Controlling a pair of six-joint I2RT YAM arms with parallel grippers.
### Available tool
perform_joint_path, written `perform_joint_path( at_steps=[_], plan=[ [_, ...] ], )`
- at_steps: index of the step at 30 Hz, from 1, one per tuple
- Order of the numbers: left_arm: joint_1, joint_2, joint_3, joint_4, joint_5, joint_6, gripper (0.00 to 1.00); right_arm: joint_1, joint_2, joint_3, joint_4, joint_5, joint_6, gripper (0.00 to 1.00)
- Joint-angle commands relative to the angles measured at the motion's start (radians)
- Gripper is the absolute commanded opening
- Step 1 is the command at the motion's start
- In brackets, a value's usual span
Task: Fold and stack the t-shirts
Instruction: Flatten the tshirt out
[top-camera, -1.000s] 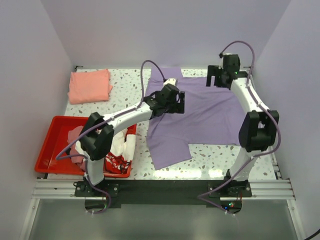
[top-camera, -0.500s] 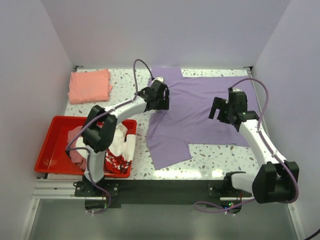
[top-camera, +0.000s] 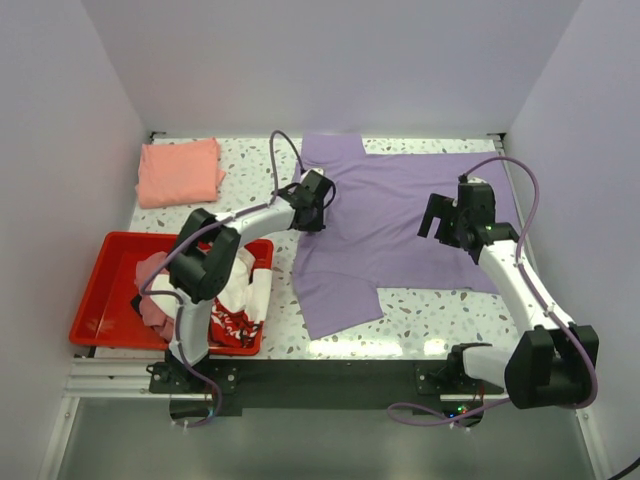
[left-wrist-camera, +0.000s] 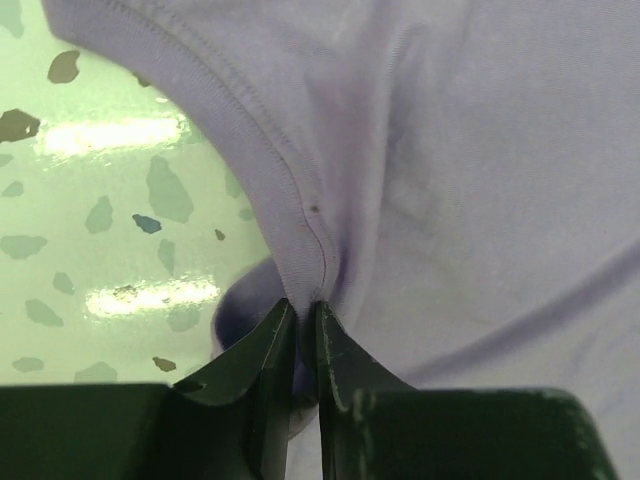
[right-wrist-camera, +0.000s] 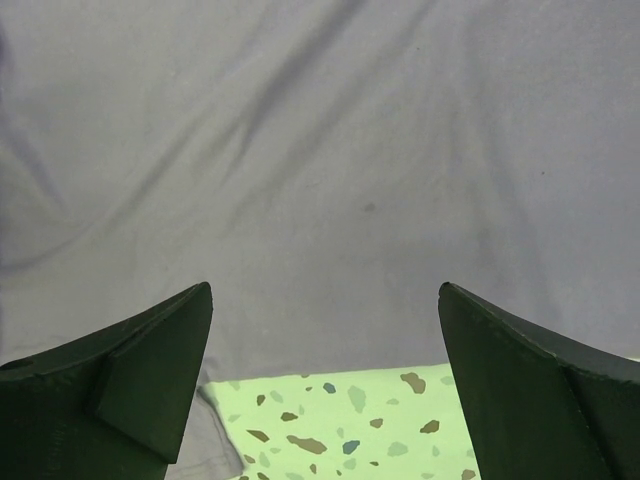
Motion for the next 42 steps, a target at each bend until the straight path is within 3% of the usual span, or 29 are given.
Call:
perform_joint_path(
  at_steps=[1, 6, 16, 18, 21, 22, 24, 35, 42],
  plan=[
    [0.031, -0.020, -0.029, -0.031, -0.052, -0.049, 0.18, 0.003, 0.005, -0.004, 0.020, 0.030, 0.016, 0.99],
    [0.075, -0.037, -0.069, -0.021, -0.050, -0.085, 0.18, 0.004, 0.005, -0.004, 0.020, 0.032, 0.016, 0.99],
    [0.127, -0.042, -0.035, -0.039, -0.055, -0.074, 0.33, 0.003, 0.019, -0.004, 0.018, 0.038, 0.016, 0.99],
    [0.130, -0.054, -0.011, -0.059, -0.070, -0.071, 0.44, 0.004, 0.022, -0.002, 0.020, 0.038, 0.014, 0.99],
    [0.133, -0.077, 0.014, -0.038, -0.074, -0.049, 0.73, 0.003, 0.028, -0.005, 0.020, 0.037, 0.014, 0.99],
    [0.138, -0.077, 0.026, -0.032, -0.070, -0.037, 0.89, 0.004, 0.031, -0.004, 0.021, 0.037, 0.014, 0.99],
    [0.144, -0.054, 0.080, -0.033, -0.057, -0.026, 1.00, 0.003, 0.036, -0.002, 0.021, 0.038, 0.013, 0.99],
    [0.181, 0.235, 0.458, -0.085, 0.077, 0.017, 1.00, 0.003, 0.084, 0.007, 0.024, 0.058, 0.014, 0.99],
    [0.198, 0.338, 0.536, -0.056, 0.075, 0.029, 1.00, 0.003, 0.099, 0.007, 0.026, 0.072, 0.013, 0.99]
  ],
)
